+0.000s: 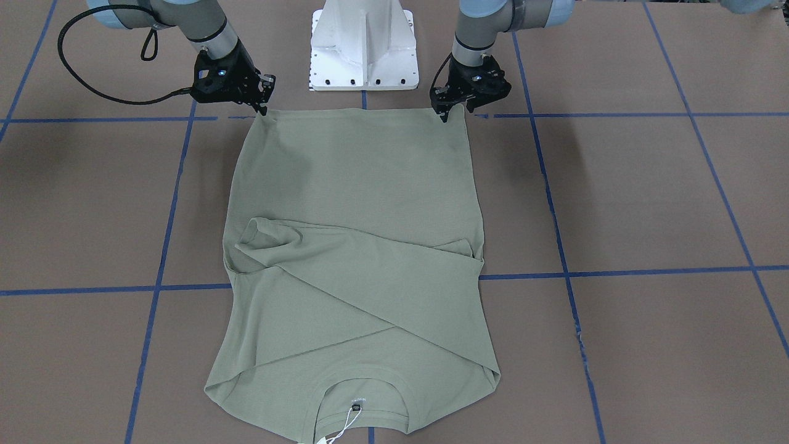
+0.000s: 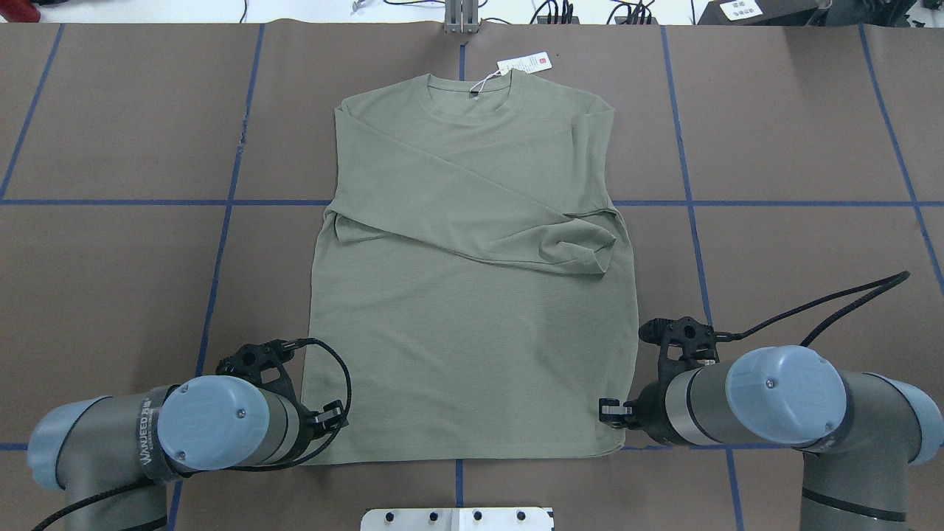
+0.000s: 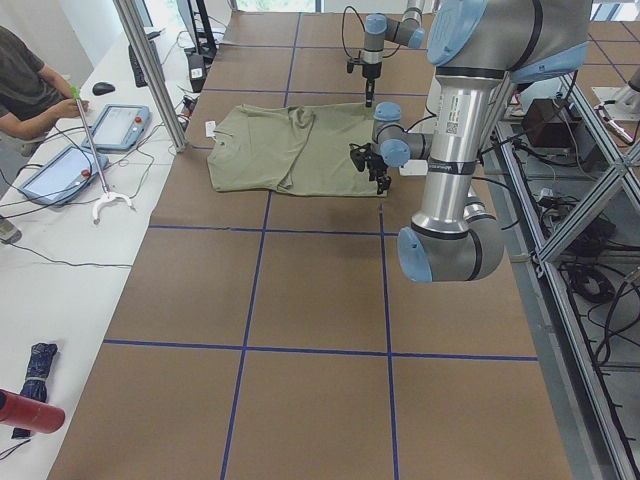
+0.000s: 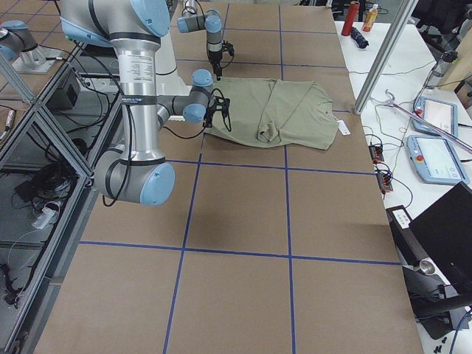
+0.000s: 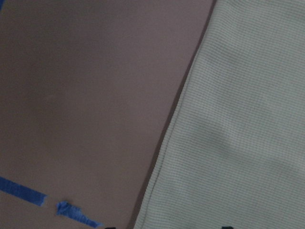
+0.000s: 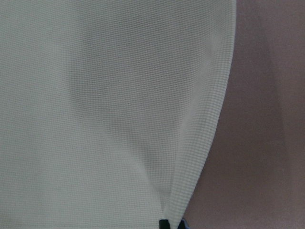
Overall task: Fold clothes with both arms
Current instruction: 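Grasp the hem corners with both grippers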
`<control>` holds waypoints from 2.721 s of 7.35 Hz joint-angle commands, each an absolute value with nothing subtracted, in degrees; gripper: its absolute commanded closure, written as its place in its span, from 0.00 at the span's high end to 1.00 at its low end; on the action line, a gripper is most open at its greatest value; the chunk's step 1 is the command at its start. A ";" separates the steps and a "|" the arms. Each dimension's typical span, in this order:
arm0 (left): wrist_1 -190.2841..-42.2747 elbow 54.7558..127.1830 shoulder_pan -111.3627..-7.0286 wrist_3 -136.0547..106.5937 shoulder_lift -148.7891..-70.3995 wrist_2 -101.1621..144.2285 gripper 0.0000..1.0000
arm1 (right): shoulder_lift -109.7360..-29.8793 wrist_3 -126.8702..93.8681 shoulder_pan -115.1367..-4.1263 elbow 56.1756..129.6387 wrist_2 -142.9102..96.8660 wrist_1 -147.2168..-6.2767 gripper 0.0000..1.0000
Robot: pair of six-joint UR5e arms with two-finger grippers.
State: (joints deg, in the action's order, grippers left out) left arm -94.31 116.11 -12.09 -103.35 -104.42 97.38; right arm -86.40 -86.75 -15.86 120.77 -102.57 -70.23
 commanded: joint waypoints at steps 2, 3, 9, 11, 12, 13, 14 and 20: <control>-94.31 115.93 -11.87 -103.45 -103.80 97.38 0.70 | -86.40 -86.75 -16.00 120.67 -102.74 -70.22 0.00; -94.31 115.93 -11.69 -103.45 -103.62 97.38 0.68 | -86.40 -86.66 -16.26 120.67 -102.83 -70.22 0.00; -94.22 115.93 -10.72 -103.45 -103.62 97.47 0.53 | -86.40 -86.48 -17.05 120.67 -103.27 -70.22 0.00; -94.22 115.93 -10.63 -103.45 -103.54 97.47 0.50 | -86.40 -86.40 -17.22 120.67 -103.36 -70.31 0.00; -94.22 115.84 -10.63 -103.45 -103.45 97.47 0.50 | -86.48 -86.22 -17.40 120.67 -103.45 -70.31 0.00; -93.70 115.75 -10.72 -103.45 -103.45 97.47 0.50 | -86.48 -86.13 -17.49 120.67 -103.45 -70.23 0.00; -92.65 116.10 -10.72 -103.45 -103.62 97.47 0.50 | -86.48 -86.13 -17.49 120.67 -103.45 -70.31 0.00; -92.64 116.28 -10.63 -103.45 -104.06 97.65 0.00 | -86.75 -86.04 -17.67 120.59 -103.45 -70.31 0.00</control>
